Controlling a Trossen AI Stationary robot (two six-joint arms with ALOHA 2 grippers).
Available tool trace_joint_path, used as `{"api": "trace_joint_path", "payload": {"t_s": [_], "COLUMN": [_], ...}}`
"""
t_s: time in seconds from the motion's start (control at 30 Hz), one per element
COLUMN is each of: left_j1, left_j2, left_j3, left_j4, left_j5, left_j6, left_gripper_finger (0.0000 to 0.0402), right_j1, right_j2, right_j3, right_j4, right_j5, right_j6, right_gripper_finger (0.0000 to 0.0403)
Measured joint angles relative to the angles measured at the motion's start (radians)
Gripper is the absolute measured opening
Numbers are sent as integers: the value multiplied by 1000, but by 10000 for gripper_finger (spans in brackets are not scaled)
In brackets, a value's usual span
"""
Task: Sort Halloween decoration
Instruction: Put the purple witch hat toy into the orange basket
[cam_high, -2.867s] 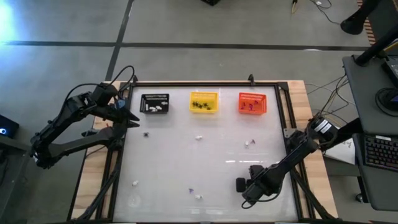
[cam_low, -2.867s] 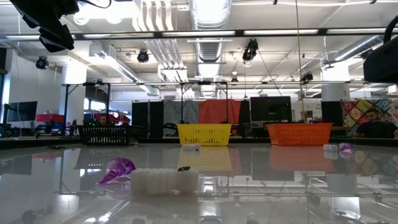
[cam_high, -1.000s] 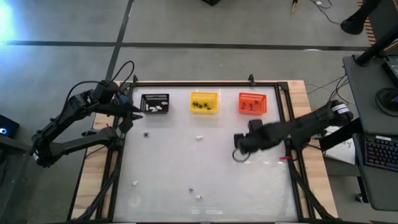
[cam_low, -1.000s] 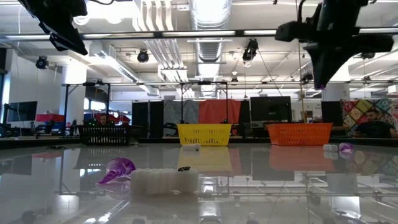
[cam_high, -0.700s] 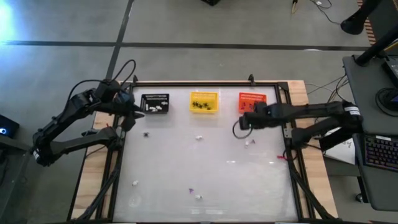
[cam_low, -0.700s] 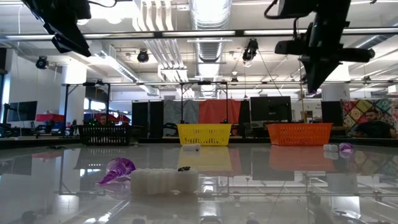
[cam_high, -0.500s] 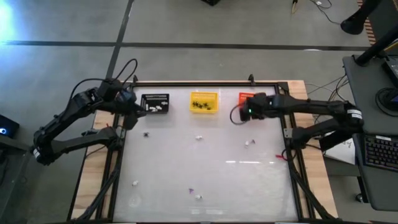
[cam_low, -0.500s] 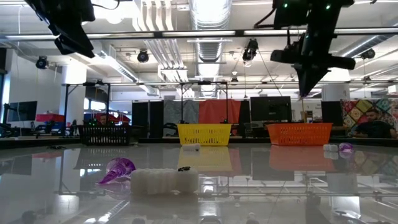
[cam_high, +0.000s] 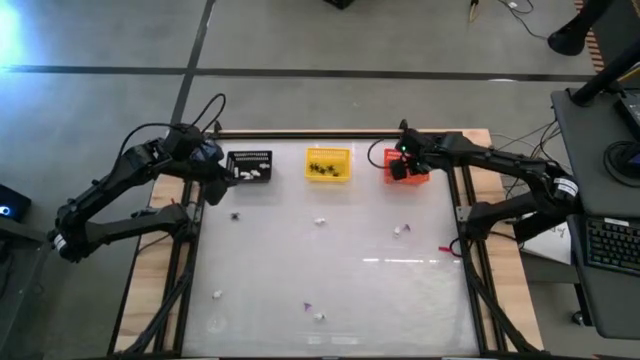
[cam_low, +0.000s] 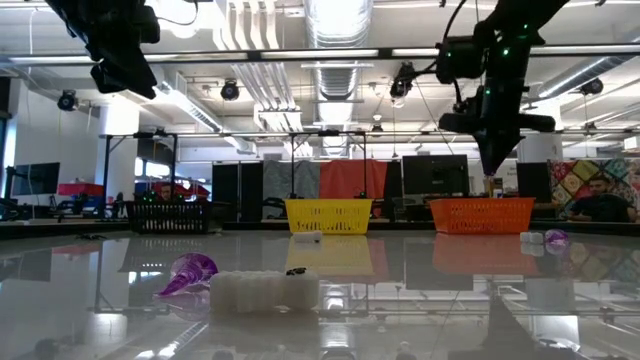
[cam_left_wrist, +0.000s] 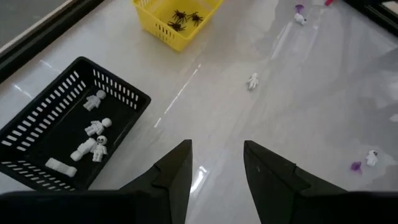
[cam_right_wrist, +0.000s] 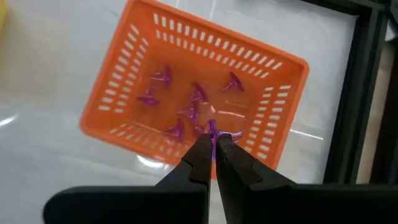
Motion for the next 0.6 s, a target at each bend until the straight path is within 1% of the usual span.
{"api": "trace_joint_path", "payload": {"t_s": [0.17, 0.3, 0.6], "left_j1": [0, 0, 0], "left_j2": [9, 21, 56], "left_j3": [0, 0, 0], "left_j4": [2, 1, -1], "left_j5": [0, 0, 3], "left_j6": [-31, -47, -47], "left_gripper_finger": [127, 127, 127], "right_j1": [-64, -100, -121], "right_j2": [42, 93, 194], "right_j3": [-4, -4, -4], "right_j4": [55, 94, 110], "right_j5": [-55, -62, -63], "right_j6": [-100, -162, -169], "right_gripper_finger": [9, 9, 14]}}
